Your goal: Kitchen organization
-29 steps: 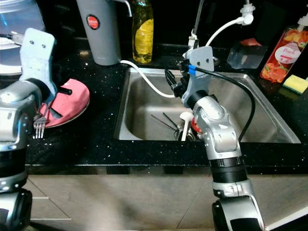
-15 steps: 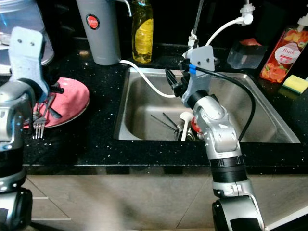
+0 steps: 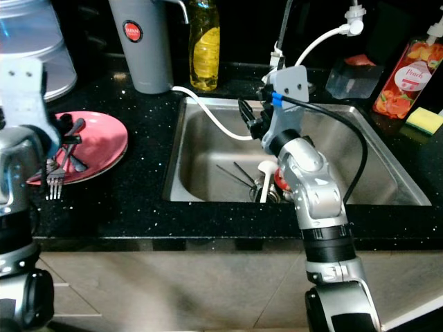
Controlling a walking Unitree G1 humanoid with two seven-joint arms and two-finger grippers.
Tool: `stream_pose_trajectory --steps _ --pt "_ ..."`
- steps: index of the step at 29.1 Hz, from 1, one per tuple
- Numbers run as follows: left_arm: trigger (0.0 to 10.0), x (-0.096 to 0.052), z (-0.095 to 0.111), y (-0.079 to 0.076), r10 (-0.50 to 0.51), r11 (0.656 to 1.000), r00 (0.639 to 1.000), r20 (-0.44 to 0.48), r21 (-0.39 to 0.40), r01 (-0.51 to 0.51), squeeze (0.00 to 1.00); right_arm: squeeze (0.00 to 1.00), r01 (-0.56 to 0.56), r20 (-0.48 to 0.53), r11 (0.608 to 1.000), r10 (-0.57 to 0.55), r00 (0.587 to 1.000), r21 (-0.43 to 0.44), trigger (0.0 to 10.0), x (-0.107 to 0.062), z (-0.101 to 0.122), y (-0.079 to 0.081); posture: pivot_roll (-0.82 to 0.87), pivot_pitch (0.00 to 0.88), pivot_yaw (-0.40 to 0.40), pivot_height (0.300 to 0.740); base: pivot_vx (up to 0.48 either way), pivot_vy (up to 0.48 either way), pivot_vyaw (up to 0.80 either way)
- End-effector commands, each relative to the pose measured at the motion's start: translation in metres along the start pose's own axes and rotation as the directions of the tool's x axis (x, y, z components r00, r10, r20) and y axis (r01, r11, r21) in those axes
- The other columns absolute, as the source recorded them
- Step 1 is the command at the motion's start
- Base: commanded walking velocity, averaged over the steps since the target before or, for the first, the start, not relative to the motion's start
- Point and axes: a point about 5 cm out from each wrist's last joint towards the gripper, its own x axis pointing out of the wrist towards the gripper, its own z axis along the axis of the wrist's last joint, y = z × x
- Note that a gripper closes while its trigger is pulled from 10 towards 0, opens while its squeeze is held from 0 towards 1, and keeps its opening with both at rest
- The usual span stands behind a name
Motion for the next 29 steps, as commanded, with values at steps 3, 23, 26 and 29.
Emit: stream_pose_trajectory --steps 3,23,26,29 --pt "5.1 0.004 -0.004 0.007 0.045 0.996 0.998 -0.037 -0.070 -0.047 0.00 0.00 0.014 -0.016 1.000 -0.014 1.000 0.007 10.0 0.001 -0.002 -0.004 0.29 0.000 -0.070 0.740 0.000 0.000 0.00" --pt "10.0 0.012 -0.018 0.023 0.137 0.965 0.983 -0.126 -0.207 -0.161 1.00 0.00 0.018 -0.012 1.000 -0.018 1.000 0.008 10.0 0.001 -0.001 -0.005 0.29 0.000 -0.068 0.740 0.000 0.000 0.00" --pt "10.0 0.013 -0.018 0.022 0.141 0.964 0.982 -0.126 -0.210 -0.165 0.16 0.00 0.017 -0.010 1.000 -0.017 1.000 0.008 10.0 0.001 -0.001 -0.005 0.29 0.000 -0.068 0.740 0.000 0.000 0.00" --pt "10.0 0.013 -0.018 0.021 0.132 0.963 0.983 -0.128 -0.219 -0.158 0.00 0.00 0.016 -0.009 1.000 -0.016 1.000 0.008 10.0 0.002 0.000 -0.005 0.29 0.000 -0.068 0.740 0.000 0.000 0.00"
